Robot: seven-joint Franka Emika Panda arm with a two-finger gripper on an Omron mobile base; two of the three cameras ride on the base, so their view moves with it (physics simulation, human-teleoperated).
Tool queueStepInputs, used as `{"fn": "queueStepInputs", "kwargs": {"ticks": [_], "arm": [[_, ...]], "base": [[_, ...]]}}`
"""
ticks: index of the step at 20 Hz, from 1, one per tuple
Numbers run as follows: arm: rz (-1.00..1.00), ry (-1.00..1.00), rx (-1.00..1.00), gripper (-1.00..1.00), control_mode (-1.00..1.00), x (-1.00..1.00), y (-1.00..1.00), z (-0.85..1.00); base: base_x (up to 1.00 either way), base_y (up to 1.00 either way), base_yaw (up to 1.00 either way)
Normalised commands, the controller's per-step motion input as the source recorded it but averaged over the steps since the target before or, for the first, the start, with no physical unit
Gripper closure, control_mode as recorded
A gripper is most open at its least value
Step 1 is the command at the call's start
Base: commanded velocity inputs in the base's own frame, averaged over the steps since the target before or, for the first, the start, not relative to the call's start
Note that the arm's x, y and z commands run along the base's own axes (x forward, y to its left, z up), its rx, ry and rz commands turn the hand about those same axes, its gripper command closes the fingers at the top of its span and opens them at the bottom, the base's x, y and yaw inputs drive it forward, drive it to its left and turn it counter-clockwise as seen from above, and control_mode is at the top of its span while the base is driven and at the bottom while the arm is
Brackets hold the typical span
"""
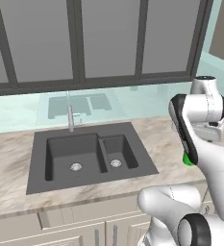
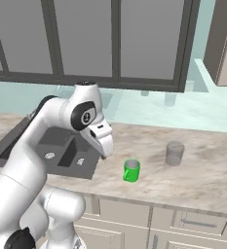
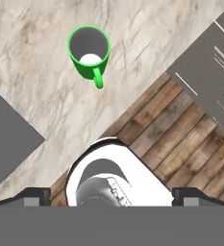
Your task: Place the glass cup in the left basin and the mug in the right basin of the sink.
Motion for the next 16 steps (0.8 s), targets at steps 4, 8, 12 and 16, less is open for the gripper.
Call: {"fn": "queueStepInputs", "kwargs": {"ticks": [4, 8, 12, 16], "arm": [[0.00, 0.00, 0.00, -1.00, -1.00, -0.01, -0.21, -0.19], [0.00, 0.15, 0.00, -1.00, -1.00, 0.03, -0.19, -0.22], [0.00, 0.19, 0.00, -1.00, -1.00, 0.04, -0.23, -0.25], [0.02, 0.12, 0.00, -1.00, -1.00, 0.00, -0.16, -0.28]], "base": [[0.00, 0.00, 0.00], [0.00, 0.00, 0.00], [0.00, 0.00, 0.00], [0.00, 0.00, 0.00]]}}
